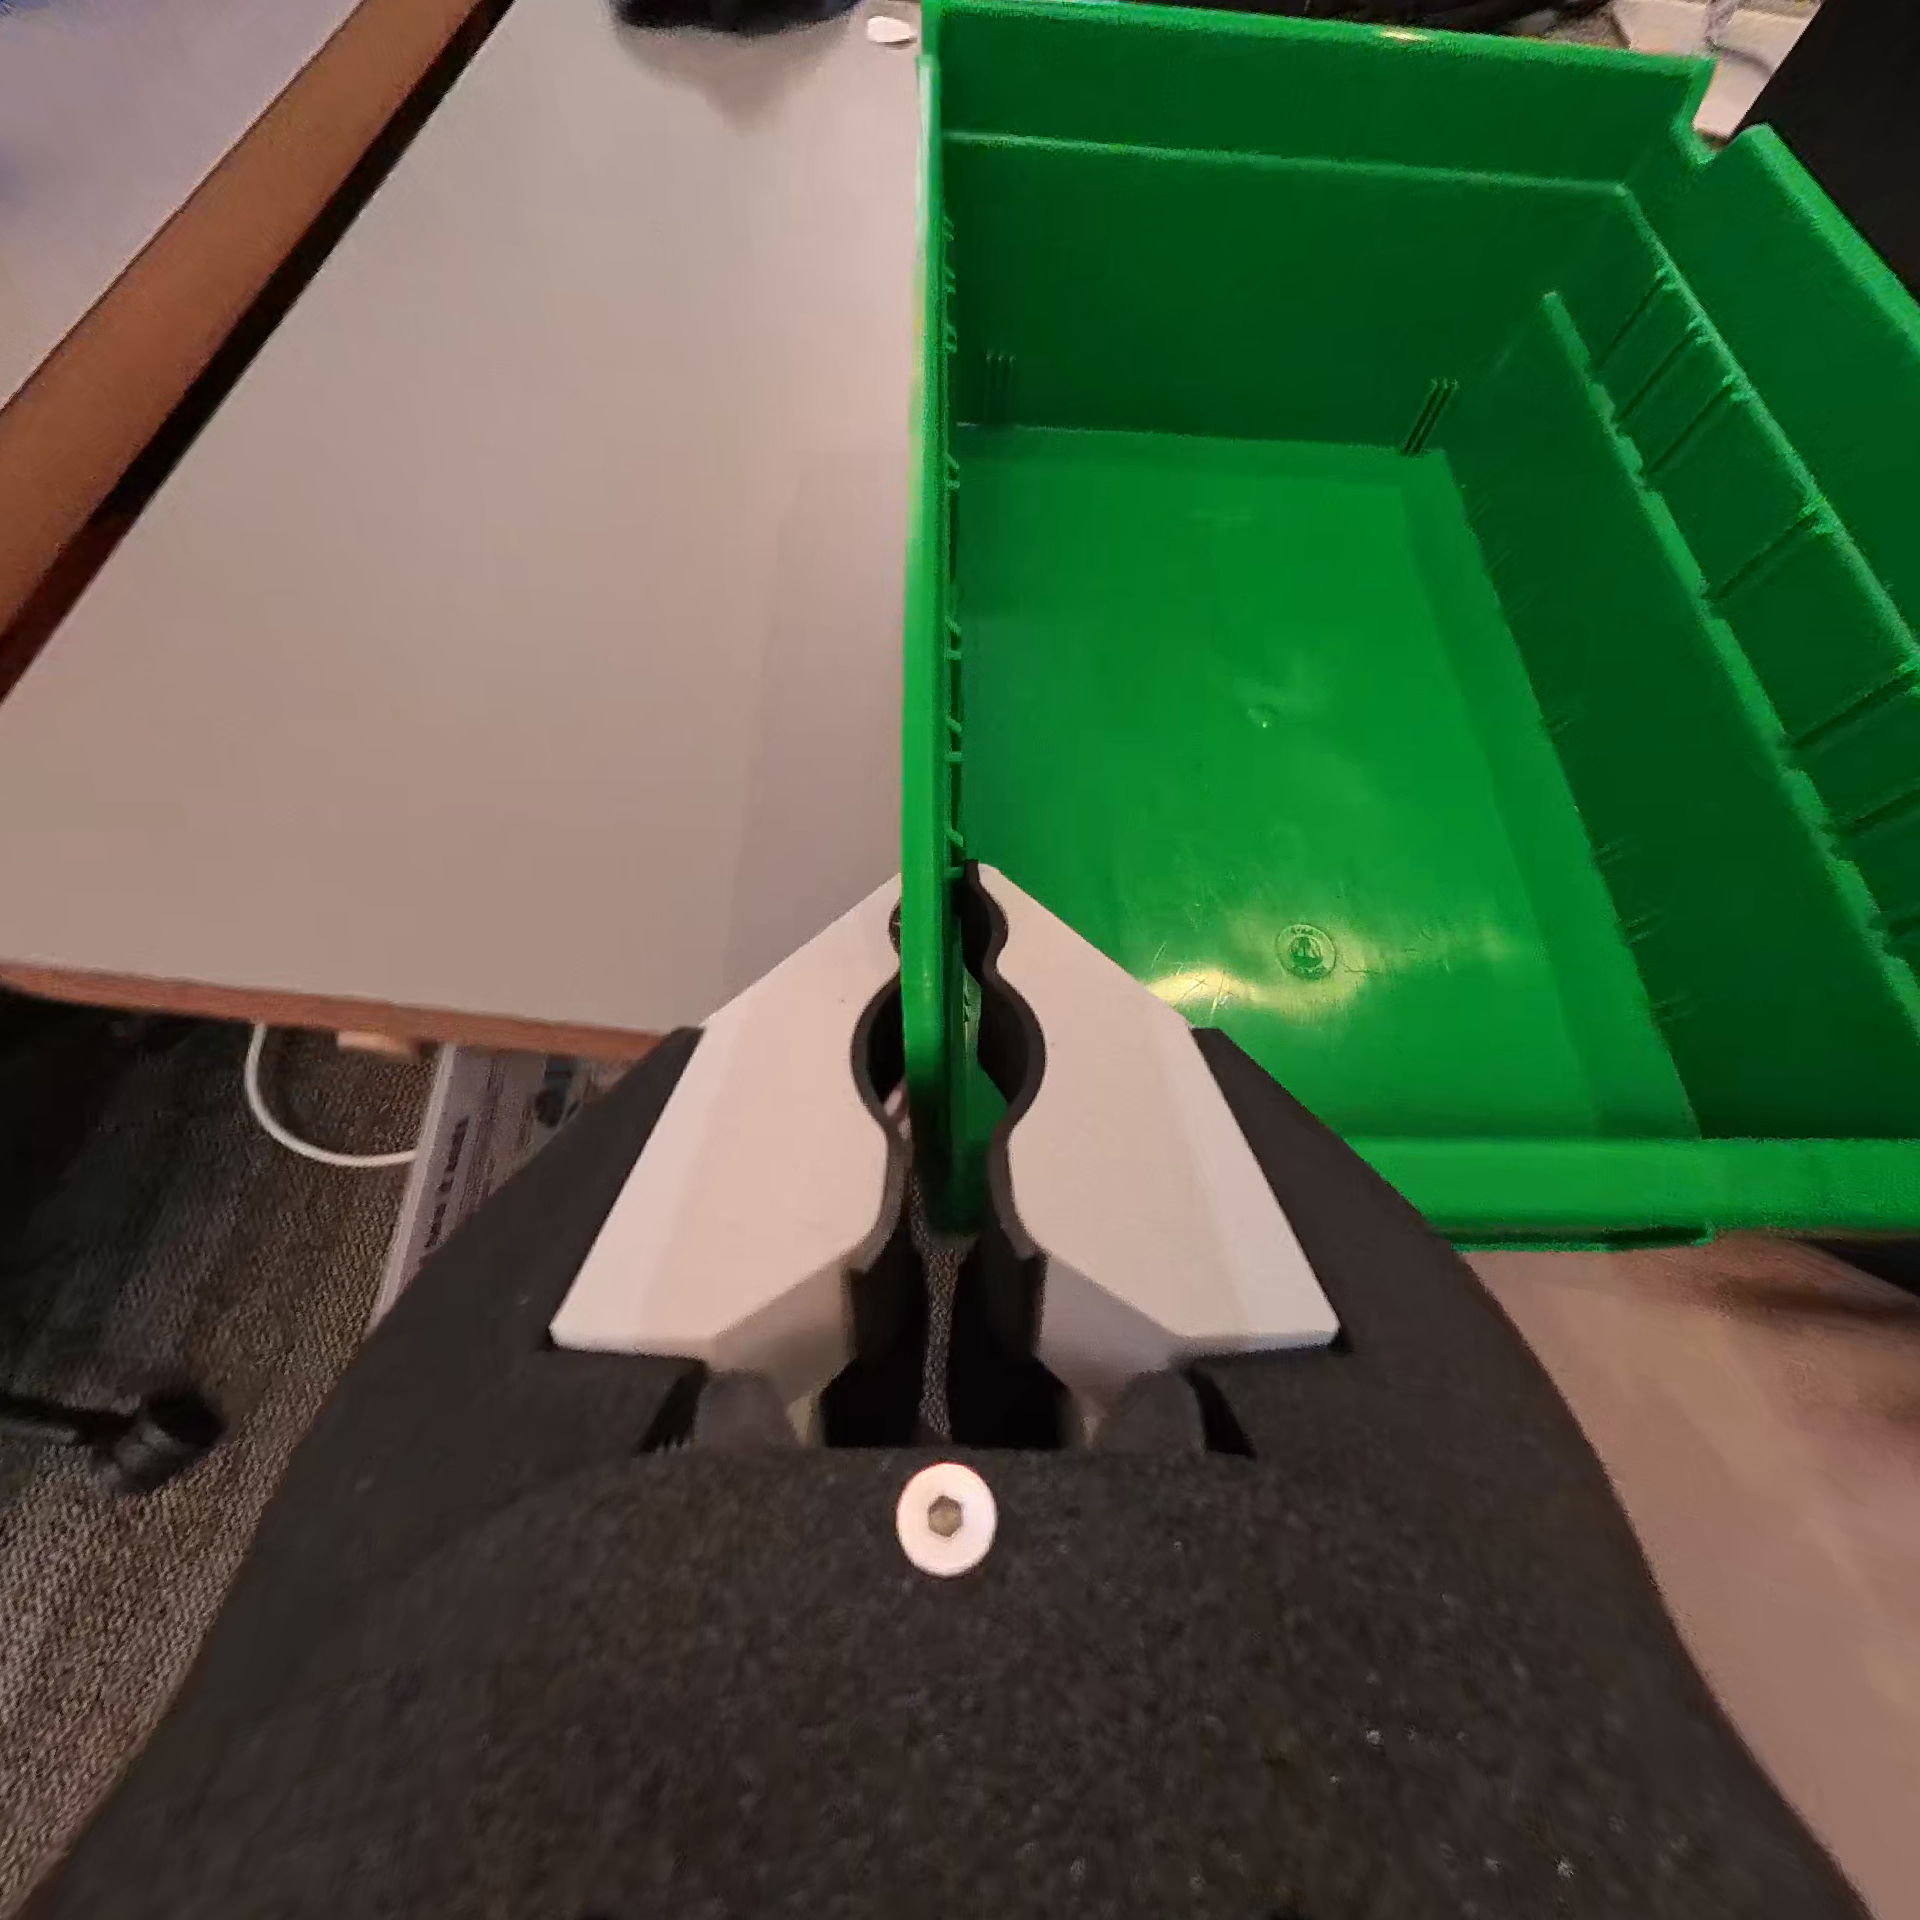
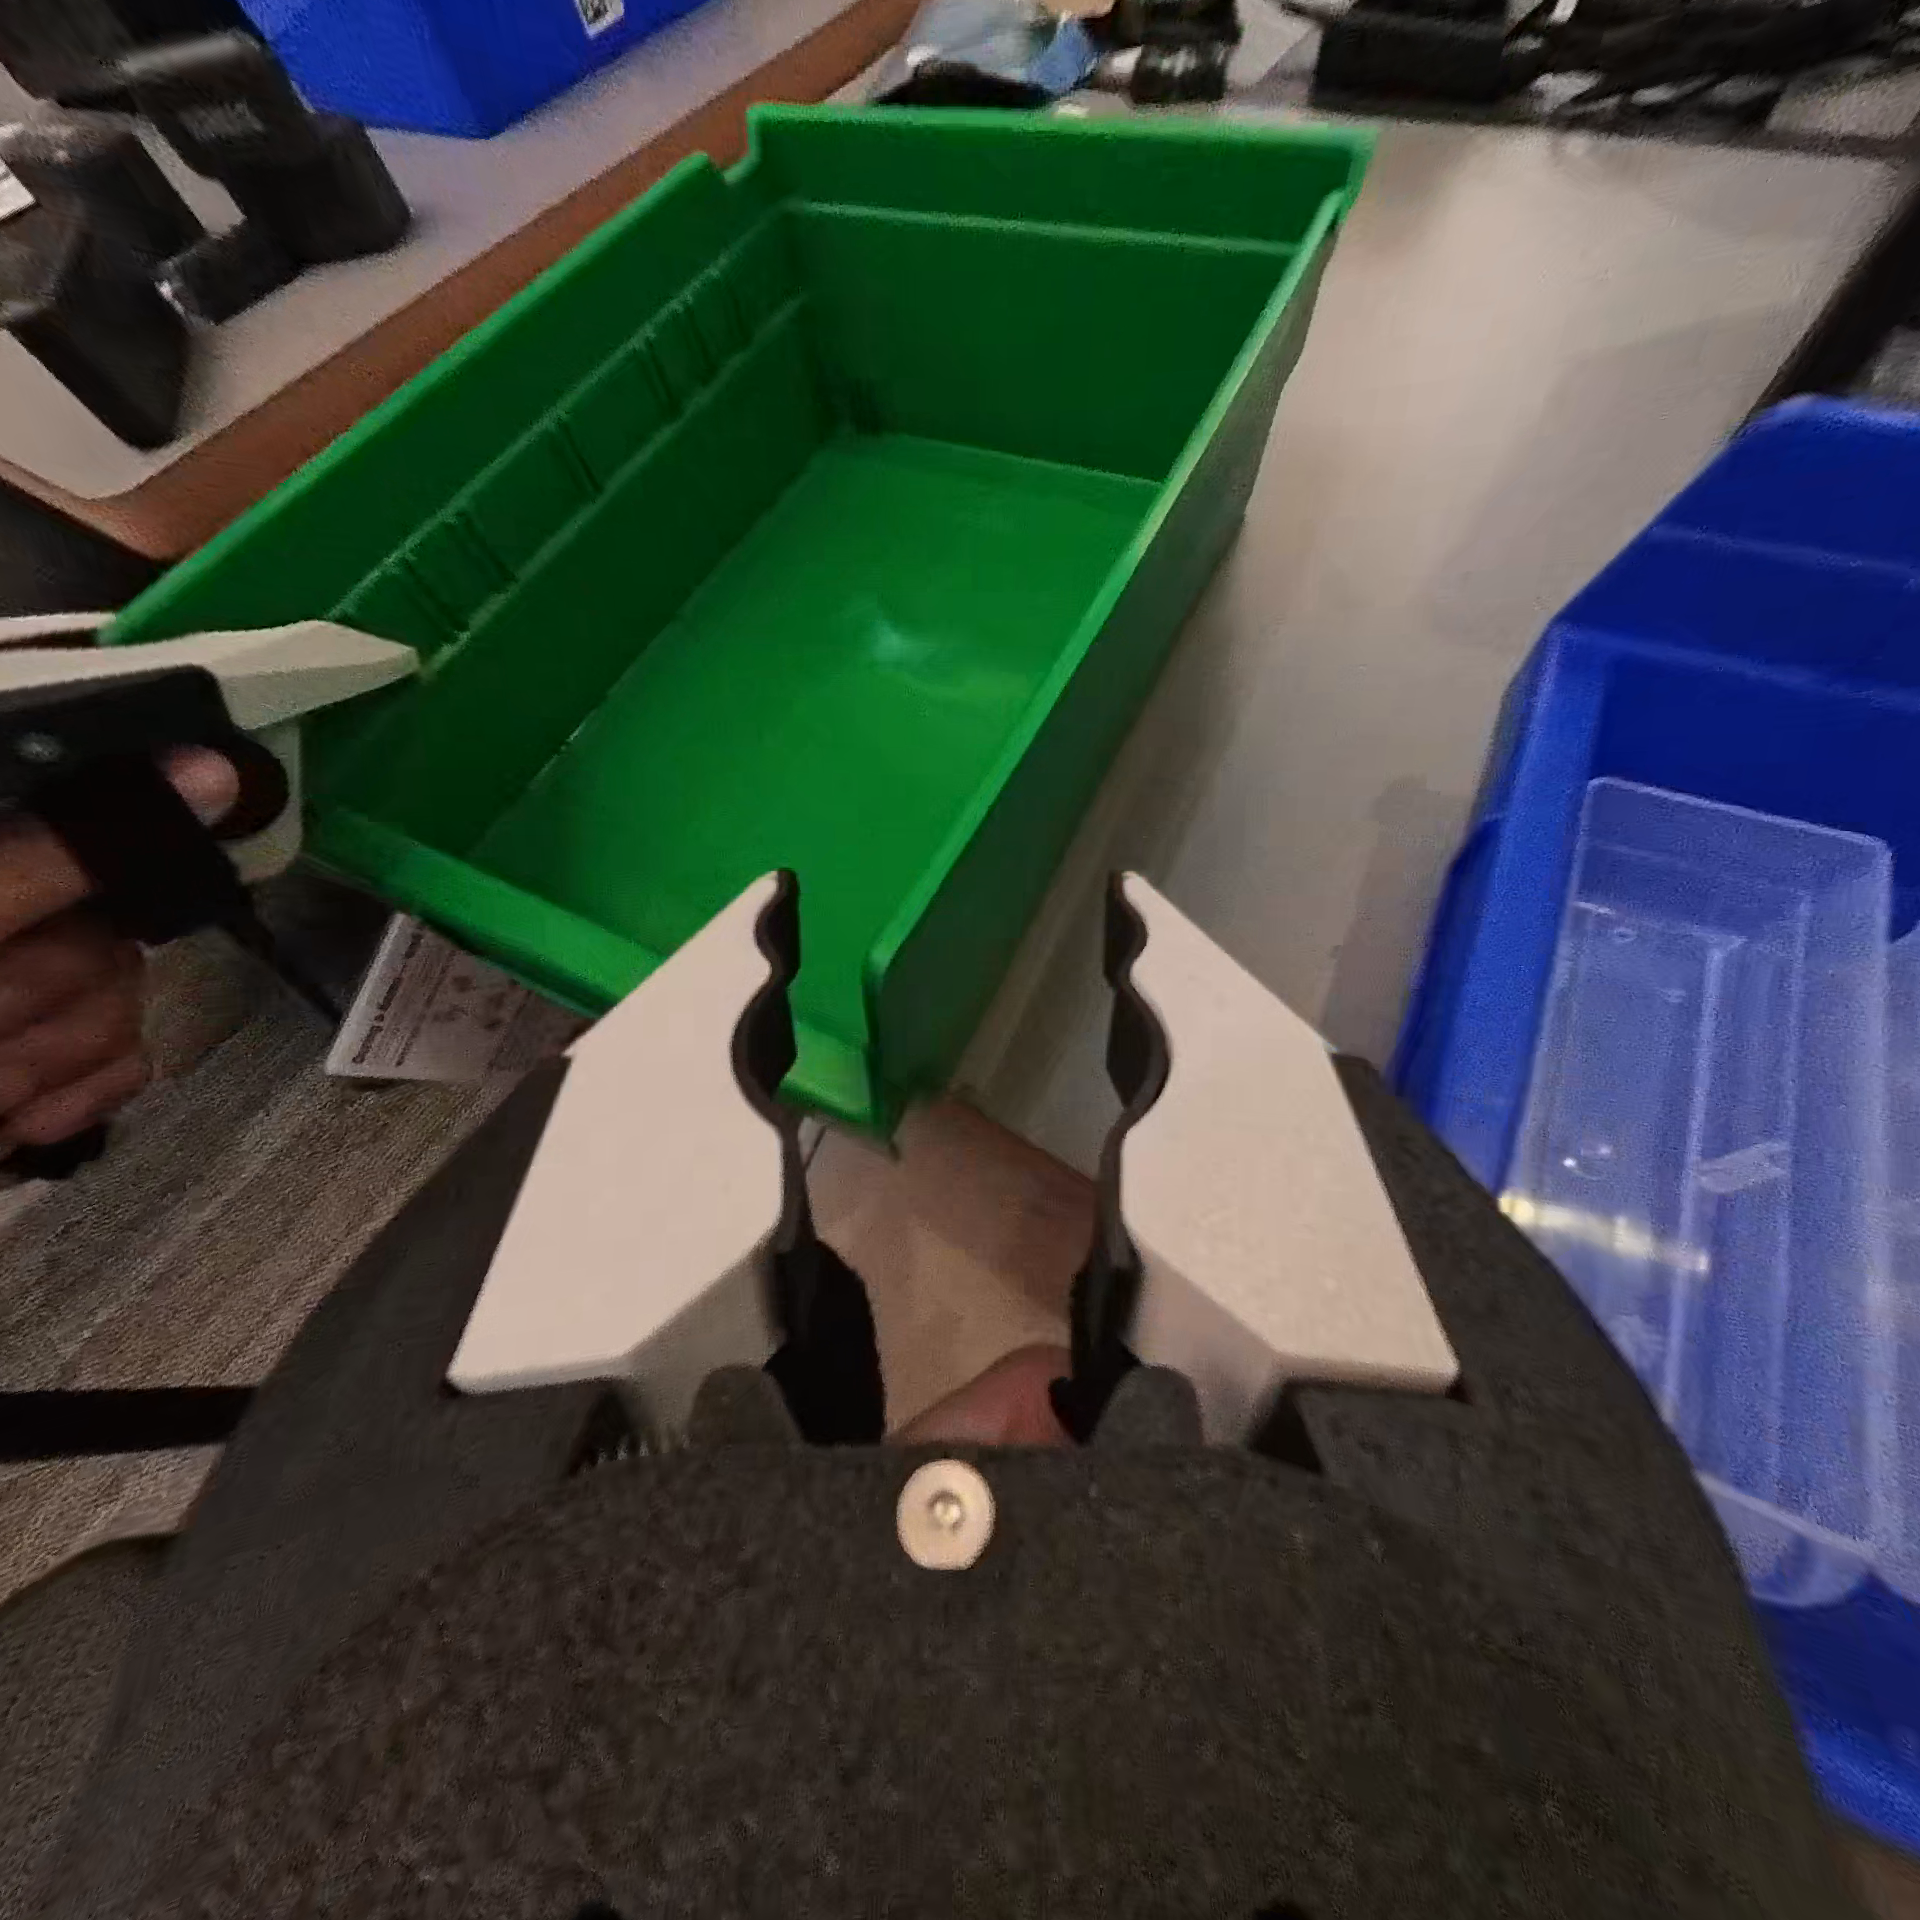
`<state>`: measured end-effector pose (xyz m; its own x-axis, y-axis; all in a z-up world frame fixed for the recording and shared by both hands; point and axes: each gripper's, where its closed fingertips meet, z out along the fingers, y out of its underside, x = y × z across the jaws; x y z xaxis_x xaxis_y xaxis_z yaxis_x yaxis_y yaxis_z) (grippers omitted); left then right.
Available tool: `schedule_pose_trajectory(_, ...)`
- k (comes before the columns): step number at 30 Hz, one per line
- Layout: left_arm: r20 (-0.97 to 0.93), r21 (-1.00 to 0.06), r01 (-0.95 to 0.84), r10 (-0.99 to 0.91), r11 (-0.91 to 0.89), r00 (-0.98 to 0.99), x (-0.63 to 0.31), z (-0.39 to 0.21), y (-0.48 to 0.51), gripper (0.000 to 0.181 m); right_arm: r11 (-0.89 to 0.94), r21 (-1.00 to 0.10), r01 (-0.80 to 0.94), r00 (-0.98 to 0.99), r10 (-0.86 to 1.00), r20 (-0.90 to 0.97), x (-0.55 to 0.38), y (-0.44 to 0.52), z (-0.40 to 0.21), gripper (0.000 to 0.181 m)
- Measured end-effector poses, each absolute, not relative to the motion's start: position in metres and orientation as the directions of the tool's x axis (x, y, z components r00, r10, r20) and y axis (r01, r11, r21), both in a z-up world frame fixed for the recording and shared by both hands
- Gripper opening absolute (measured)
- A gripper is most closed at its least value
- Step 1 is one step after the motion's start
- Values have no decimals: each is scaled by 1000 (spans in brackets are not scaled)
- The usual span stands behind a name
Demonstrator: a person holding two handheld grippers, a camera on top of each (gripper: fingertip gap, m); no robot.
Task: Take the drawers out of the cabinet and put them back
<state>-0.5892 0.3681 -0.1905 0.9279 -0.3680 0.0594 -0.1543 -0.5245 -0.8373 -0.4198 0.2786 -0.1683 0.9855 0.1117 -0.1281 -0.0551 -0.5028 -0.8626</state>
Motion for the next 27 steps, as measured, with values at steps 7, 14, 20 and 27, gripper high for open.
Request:
schedule_pose_trajectory(7, 53, -869, -136, -362, -475, 931, -591, -186, 337, 4, -520, -854, 24, 999, -12, 36, -406, 296, -189, 4)
schedule_pose_trajectory(14, -55, -964, -136, -330, -230, 942, -567, -81, 334, 2, -262, -962, 83, 995, -29, 94, -372, 300, -64, 4)
schedule_pose_trajectory(20, -112, -994, -100, -474, 49, 873, -397, 70, 335, 2, -21, -994, 108, 950, -291, 109, -201, 259, 80, 4)
schedule_pose_trajectory(27, -138, -990, -97, -710, 99, 690, -111, 90, 281, 2, -93, -995, -18, 816, -577, 40, 57, 159, 75, 4)
